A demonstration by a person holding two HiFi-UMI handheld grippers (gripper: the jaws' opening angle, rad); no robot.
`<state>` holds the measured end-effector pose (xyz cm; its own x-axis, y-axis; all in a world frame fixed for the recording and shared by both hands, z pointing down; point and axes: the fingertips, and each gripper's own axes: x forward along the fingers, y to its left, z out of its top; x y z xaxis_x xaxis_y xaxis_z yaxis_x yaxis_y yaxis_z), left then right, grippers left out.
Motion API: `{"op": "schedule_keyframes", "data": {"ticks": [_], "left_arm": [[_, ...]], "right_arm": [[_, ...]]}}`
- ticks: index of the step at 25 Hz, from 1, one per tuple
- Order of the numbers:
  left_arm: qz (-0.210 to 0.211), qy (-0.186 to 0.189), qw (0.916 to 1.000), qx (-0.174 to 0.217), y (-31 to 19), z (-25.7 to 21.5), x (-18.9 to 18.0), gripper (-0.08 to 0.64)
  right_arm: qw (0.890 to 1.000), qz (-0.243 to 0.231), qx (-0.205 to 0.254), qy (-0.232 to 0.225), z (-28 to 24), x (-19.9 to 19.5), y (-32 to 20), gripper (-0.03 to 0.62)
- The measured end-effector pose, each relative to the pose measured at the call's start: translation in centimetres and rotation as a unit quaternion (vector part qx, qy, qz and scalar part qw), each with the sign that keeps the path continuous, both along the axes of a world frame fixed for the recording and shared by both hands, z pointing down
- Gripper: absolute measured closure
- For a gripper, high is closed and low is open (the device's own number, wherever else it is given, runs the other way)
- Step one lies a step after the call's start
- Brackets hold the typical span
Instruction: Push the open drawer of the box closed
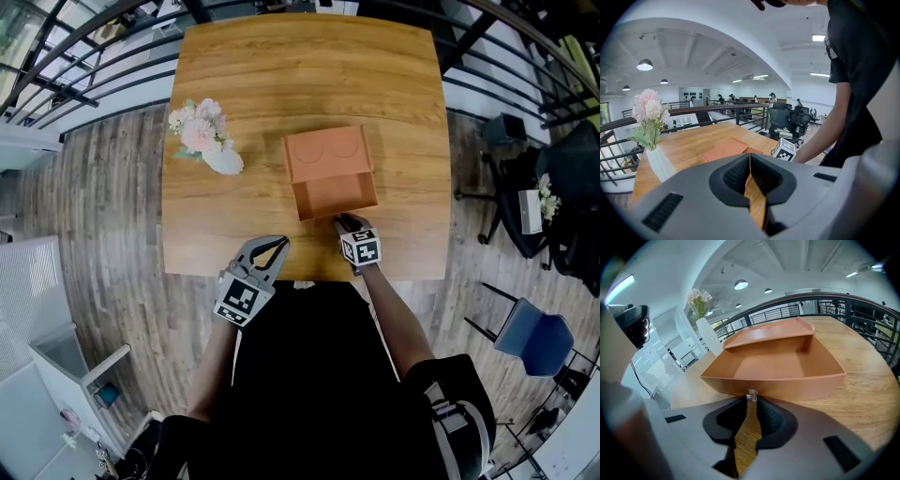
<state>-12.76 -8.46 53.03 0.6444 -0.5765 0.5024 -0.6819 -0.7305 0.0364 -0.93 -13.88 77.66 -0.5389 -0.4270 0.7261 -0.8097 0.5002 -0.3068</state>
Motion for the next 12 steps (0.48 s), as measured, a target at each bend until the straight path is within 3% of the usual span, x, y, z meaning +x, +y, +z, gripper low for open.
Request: {"op": "schedule_keyframes", "data": {"ticks": [12], "left_arm": [[0.003, -0.002, 1.0000, 0.002, -0.32, -0.44, 0.36, 0.535]], "right_arm": [[1.000, -0.004, -0.003, -0.011, -0.45, -0.61, -0.39, 0.512]]}}
